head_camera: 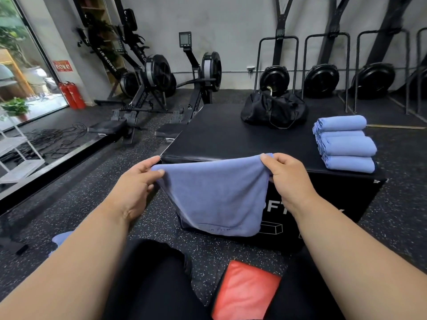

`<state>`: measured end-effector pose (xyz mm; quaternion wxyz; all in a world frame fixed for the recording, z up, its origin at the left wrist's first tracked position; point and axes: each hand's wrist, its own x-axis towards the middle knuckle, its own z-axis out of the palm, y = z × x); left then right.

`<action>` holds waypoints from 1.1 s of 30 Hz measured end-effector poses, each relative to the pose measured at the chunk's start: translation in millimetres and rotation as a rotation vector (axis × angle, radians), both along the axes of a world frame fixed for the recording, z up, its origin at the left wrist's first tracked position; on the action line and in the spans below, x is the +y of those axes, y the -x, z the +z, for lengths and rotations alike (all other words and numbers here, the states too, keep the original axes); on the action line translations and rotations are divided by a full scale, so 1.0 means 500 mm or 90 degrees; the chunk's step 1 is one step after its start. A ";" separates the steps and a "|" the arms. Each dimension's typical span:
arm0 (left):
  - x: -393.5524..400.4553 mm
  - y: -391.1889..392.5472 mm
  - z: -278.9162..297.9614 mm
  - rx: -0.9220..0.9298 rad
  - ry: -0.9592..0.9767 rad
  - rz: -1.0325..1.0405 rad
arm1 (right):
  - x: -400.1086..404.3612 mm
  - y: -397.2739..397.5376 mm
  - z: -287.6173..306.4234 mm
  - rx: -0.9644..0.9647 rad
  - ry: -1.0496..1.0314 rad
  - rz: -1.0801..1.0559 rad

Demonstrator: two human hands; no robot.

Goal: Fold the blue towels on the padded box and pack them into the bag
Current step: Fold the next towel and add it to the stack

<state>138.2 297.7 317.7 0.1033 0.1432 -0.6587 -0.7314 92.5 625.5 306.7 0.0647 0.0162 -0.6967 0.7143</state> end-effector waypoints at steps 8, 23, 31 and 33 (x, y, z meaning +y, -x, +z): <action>0.025 0.002 0.025 0.146 0.069 0.015 | 0.028 0.010 0.016 0.083 0.017 -0.044; 0.077 0.113 0.010 0.252 0.174 -0.006 | 0.091 0.085 -0.002 0.110 0.036 -0.089; 0.087 0.232 -0.036 0.225 0.235 0.063 | 0.108 0.178 -0.049 0.059 0.047 -0.097; 0.088 0.277 -0.030 0.231 0.246 0.058 | 0.111 0.217 -0.047 0.060 0.022 -0.105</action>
